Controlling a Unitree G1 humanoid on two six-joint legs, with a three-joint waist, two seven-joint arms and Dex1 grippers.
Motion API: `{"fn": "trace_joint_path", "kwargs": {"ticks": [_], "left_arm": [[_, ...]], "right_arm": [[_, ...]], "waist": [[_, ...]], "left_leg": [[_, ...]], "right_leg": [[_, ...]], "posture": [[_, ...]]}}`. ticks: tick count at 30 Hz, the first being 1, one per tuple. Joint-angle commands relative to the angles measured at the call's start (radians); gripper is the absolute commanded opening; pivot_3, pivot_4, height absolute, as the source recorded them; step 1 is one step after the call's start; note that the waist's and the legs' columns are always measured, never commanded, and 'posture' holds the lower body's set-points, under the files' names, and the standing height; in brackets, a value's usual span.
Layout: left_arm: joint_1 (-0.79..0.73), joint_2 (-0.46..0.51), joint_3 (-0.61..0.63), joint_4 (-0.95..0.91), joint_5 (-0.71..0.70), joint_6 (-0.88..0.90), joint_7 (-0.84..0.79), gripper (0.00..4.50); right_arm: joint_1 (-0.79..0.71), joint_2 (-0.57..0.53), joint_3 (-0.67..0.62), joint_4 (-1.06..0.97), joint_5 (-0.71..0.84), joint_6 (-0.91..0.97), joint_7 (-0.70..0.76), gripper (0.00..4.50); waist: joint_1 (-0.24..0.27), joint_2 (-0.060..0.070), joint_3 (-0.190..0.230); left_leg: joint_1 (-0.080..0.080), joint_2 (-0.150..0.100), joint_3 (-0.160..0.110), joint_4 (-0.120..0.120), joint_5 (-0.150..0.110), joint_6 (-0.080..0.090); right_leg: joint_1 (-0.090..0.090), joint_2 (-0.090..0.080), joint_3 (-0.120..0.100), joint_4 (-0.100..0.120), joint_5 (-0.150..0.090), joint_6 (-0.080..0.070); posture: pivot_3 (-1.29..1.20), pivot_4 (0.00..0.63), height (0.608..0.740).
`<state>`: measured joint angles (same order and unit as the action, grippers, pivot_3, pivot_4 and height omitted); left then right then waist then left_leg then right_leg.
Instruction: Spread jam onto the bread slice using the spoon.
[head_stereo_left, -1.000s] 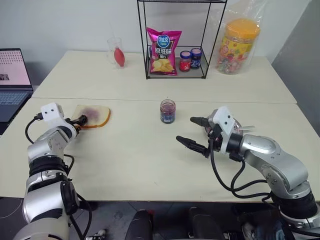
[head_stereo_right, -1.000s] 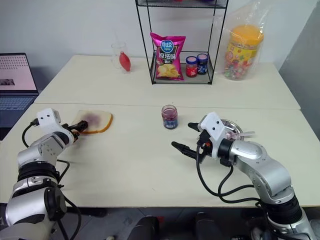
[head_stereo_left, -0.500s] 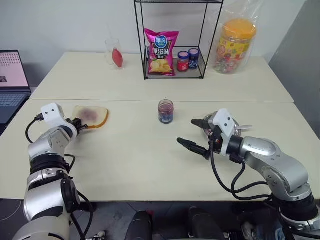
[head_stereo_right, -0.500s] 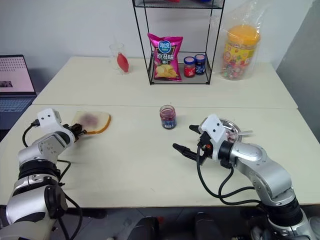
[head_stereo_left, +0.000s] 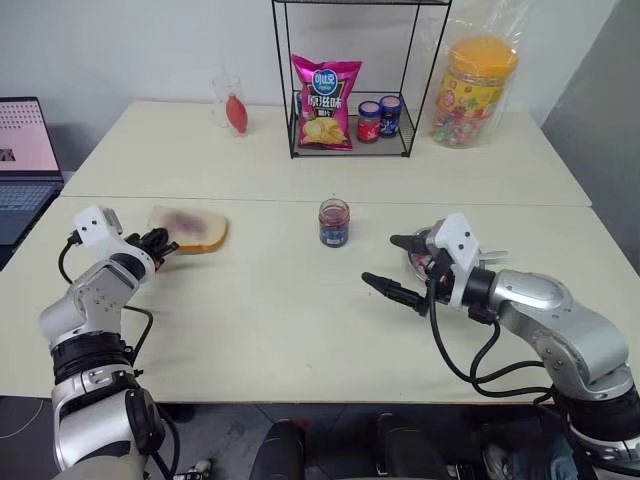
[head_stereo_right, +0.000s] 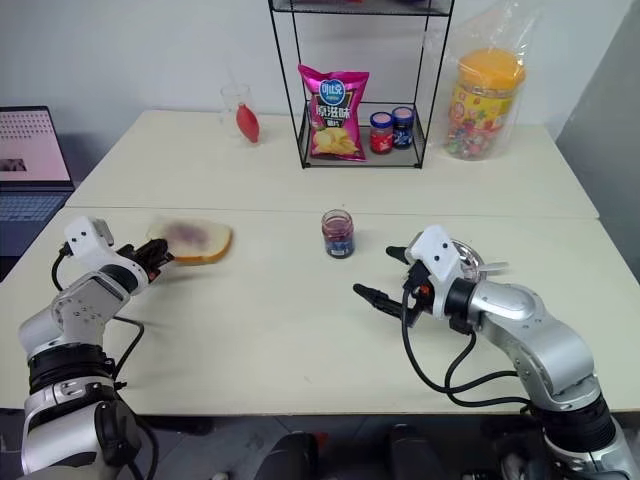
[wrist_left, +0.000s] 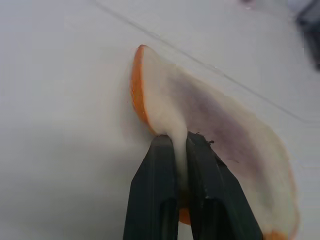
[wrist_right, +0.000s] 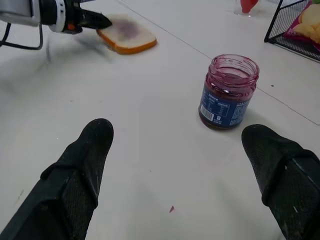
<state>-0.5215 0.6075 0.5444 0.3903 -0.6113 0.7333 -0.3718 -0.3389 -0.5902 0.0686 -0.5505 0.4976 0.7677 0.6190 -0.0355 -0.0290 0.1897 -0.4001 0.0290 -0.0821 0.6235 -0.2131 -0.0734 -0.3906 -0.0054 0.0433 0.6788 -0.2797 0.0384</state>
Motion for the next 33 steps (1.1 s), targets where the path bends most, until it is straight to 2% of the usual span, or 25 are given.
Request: {"fn": "trace_joint_path", "kwargs": {"ticks": [1,9,11,12,15,18,22,24,26,27,33], "left_arm": [[0.047,0.088,0.064,-0.238,-0.183,0.177,-0.129,0.01],[0.186,0.199,0.068,-0.532,-0.503,0.508,-0.274,0.01],[0.245,0.236,0.022,-0.616,-0.567,0.576,-0.338,0.01],[0.283,0.264,-0.032,-0.661,-0.552,0.574,-0.384,0.01],[0.351,0.346,-0.213,-0.725,-0.430,0.469,-0.526,0.01],[0.361,0.401,-0.419,-0.708,-0.201,0.221,-0.651,0.01],[0.184,0.285,-0.637,-0.522,0.065,-0.120,-0.726,0.01],[0.149,0.262,-0.679,-0.458,0.130,-0.205,-0.763,0.01],[0.044,0.181,-0.749,-0.319,0.210,-0.310,-0.794,0.01],[0.010,0.157,-0.775,-0.269,0.245,-0.355,-0.811,0.01],[-0.087,0.066,-0.816,-0.091,0.349,-0.490,-0.868,0.01]], "right_arm": [[0.018,-0.036,-0.071,-0.035,0.023,-0.038,0.037,4.50],[0.074,-0.082,-0.114,-0.051,0.038,-0.086,0.099,4.50],[0.099,-0.104,-0.133,-0.057,0.058,-0.105,0.137,4.50],[0.116,-0.115,-0.149,-0.063,0.079,-0.113,0.166,4.50],[0.163,-0.133,-0.200,-0.081,0.143,-0.139,0.234,4.50],[0.181,-0.154,-0.220,-0.098,0.178,-0.137,0.263,4.50],[0.210,-0.212,-0.203,-0.136,0.204,-0.111,0.300,4.50],[0.221,-0.222,-0.201,-0.146,0.208,-0.112,0.299,4.50],[0.256,-0.219,-0.179,-0.169,0.184,-0.113,0.272,4.50],[0.269,-0.216,-0.171,-0.180,0.177,-0.114,0.263,4.50],[0.299,-0.227,-0.144,-0.199,0.156,-0.129,0.248,4.50]], "waist": [[0.000,-0.001,0.001],[0.001,0.000,0.004],[0.001,-0.003,0.006],[0.001,-0.003,0.006],[0.003,-0.002,0.006],[0.004,0.000,0.008],[0.016,0.001,0.009],[0.018,0.000,0.009],[0.004,0.000,0.009],[0.009,0.000,0.010],[0.006,0.000,0.010]], "left_leg": [[0.000,0.000,0.000,0.000,0.000,0.000],[0.001,0.000,0.001,0.000,0.000,0.000],[0.001,0.000,0.001,0.000,0.000,0.000],[0.000,0.000,0.001,0.000,0.000,0.000],[0.001,-0.001,0.001,-0.001,0.000,0.000],[0.001,0.000,0.001,-0.002,0.000,0.000],[0.001,-0.001,0.002,-0.002,0.000,0.000],[0.000,-0.001,0.002,0.000,0.000,0.000],[-0.001,-0.001,0.004,-0.001,-0.001,0.000],[-0.002,0.000,0.004,-0.002,-0.001,0.000],[-0.008,0.000,0.002,0.000,-0.001,0.000]], "right_leg": [[0.000,0.000,0.000,0.000,0.000,0.000],[0.000,-0.001,0.001,0.000,-0.001,-0.001],[0.000,-0.001,0.001,0.000,-0.001,-0.001],[0.000,-0.001,0.001,0.000,-0.001,-0.001],[0.000,-0.001,0.001,-0.001,-0.001,-0.002],[0.000,-0.001,0.001,-0.001,-0.005,-0.008],[-0.001,-0.001,0.001,0.000,-0.006,-0.011],[-0.001,-0.001,0.001,-0.001,-0.006,-0.011],[-0.001,-0.001,0.002,-0.004,-0.005,-0.009],[-0.002,-0.001,0.003,-0.005,-0.002,-0.003],[-0.006,0.000,0.001,-0.004,-0.002,0.000]], "posture": [[0.00,0.150,0.740],[0.00,0.150,0.740],[0.00,0.150,0.740],[0.00,0.150,0.740],[0.00,0.150,0.740],[0.00,0.150,0.740],[0.00,0.150,0.740],[0.00,0.150,0.740],[0.00,0.150,0.740],[0.00,0.150,0.740],[0.00,0.150,0.740]]}}
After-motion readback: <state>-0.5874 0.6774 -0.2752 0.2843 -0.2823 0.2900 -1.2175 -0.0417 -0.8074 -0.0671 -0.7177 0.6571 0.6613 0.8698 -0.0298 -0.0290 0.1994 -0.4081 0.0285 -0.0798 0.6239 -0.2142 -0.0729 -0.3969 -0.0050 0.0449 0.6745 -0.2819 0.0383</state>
